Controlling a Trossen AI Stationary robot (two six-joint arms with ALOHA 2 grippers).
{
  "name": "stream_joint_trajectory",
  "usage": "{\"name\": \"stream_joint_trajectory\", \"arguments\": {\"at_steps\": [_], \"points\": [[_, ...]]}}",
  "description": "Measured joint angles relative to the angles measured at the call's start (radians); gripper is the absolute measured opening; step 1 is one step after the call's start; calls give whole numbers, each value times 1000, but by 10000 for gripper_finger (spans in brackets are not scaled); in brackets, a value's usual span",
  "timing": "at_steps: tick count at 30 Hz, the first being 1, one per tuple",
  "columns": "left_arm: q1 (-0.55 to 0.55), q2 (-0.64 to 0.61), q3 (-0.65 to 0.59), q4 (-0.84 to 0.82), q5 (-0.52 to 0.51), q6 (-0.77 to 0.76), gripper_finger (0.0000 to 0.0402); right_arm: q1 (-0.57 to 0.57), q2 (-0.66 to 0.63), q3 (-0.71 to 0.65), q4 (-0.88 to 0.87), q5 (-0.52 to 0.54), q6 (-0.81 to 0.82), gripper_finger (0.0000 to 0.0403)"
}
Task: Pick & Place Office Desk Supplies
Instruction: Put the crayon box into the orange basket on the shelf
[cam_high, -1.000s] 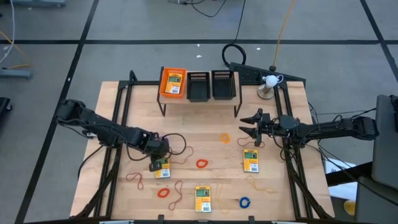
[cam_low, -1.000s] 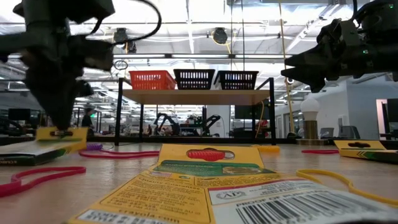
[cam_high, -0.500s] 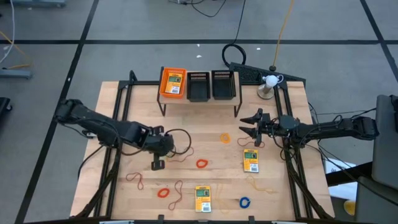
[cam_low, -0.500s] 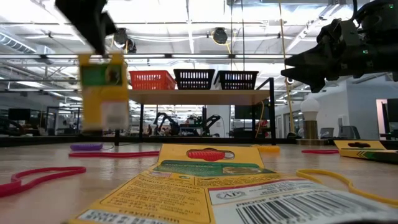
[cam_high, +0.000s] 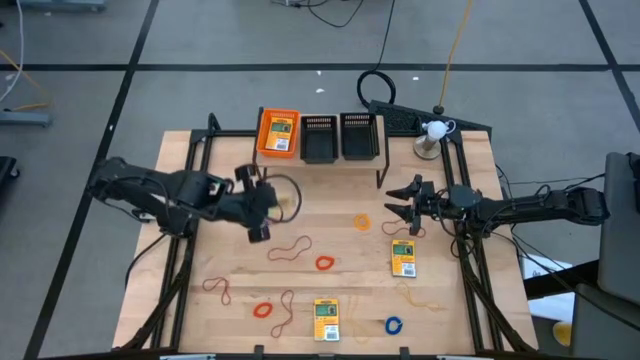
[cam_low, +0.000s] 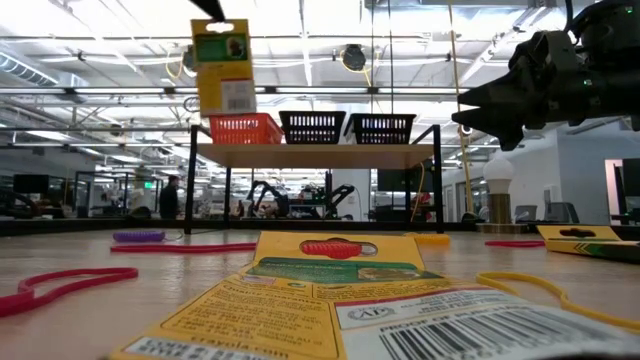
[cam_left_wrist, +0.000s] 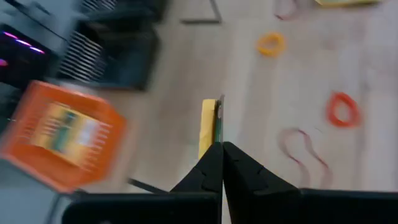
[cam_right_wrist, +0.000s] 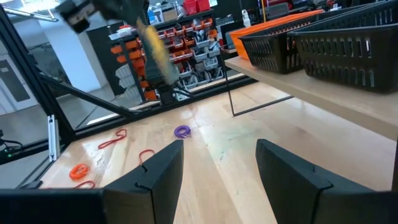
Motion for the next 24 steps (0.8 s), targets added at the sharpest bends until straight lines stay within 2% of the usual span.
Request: {"name": "stream_joint_trajectory", "arguments": {"at_steps": [7, 17, 21, 24], "points": [[126, 0, 109, 2, -86, 178, 0, 0, 0, 0, 0, -1, -2, 192], [383, 0, 198, 55, -100, 448, 0, 0, 0, 0, 0, -1, -7, 192], [492, 0, 198, 111, -69, 544, 0, 0, 0, 0, 0, -1, -7, 192], [565, 5, 198, 151, 7, 578, 0, 0, 0, 0, 0, 0, -7, 192]]}}
